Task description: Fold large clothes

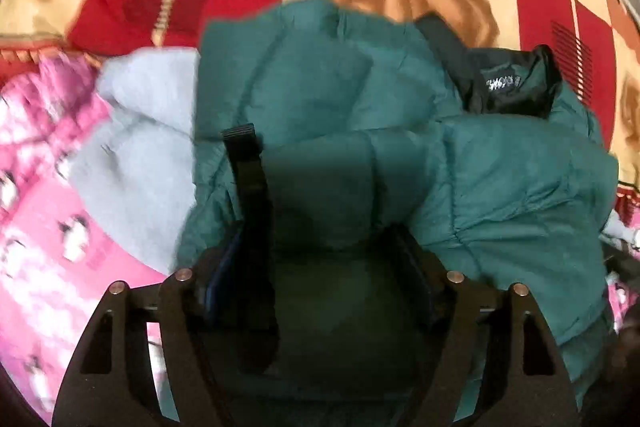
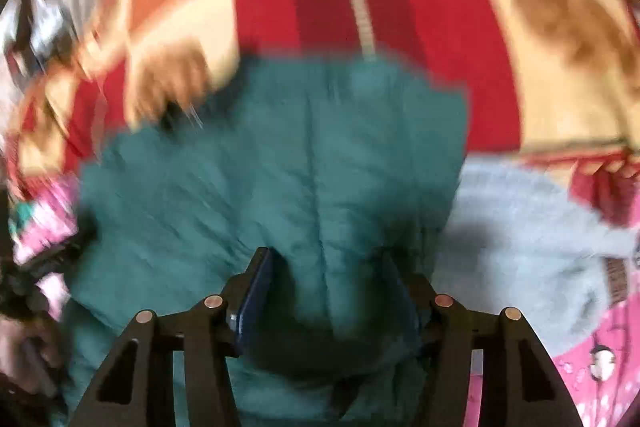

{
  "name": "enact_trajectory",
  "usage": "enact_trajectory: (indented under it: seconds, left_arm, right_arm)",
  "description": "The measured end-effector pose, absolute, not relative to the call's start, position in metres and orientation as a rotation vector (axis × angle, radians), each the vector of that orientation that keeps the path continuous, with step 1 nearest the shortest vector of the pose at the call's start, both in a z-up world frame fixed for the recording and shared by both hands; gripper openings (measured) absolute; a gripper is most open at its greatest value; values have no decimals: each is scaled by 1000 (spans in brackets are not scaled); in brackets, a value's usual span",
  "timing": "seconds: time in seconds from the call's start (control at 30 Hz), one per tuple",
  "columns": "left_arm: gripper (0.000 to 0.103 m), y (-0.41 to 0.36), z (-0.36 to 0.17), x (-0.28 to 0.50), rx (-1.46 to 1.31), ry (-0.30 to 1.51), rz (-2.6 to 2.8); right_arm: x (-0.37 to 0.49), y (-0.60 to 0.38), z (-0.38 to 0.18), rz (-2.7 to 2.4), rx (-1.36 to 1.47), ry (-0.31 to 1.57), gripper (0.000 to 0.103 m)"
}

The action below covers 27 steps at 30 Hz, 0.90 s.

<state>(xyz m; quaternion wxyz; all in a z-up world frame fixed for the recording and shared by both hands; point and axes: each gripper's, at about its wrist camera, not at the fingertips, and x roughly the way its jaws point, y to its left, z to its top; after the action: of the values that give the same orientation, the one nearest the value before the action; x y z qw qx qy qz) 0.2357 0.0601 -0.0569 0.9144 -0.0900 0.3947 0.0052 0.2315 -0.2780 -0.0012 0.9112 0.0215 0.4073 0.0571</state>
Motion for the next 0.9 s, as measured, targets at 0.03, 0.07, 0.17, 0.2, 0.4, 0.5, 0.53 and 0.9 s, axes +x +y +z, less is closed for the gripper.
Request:
enact_trajectory:
  seconds: [0.03, 0.07, 0.17, 0.2, 0.4, 0.5, 0.53, 0.9]
  left_arm:
    - [76, 58, -57, 235, -173, 807, 15]
    - [77, 57, -57, 236, -162, 805, 19]
    - [78, 52, -61, 234, -129, 785, 36]
    - [78, 51, -61, 233, -121, 777, 43]
    - [78, 48, -65, 230, -110, 759, 53]
    - [78, 44, -66, 228, -105, 755, 57]
    - [79, 44, -66, 228, -107, 755, 55]
    - [81, 42, -68, 231, -106, 754, 50]
  right_arm:
    - [236, -278, -15, 131, 33, 874, 56]
    - [237, -282, -24, 127, 35, 874, 57]
    - [241, -285, -22, 123, 46, 898, 58]
    - [243, -283, -20, 128, 35, 912, 58]
    - [245, -282, 49, 123, 104, 688, 57]
    - [261, -285, 58, 78, 188, 619, 58]
    - [271, -286, 53, 76, 197, 638, 58]
    - [277, -261, 53, 12, 109, 713, 58]
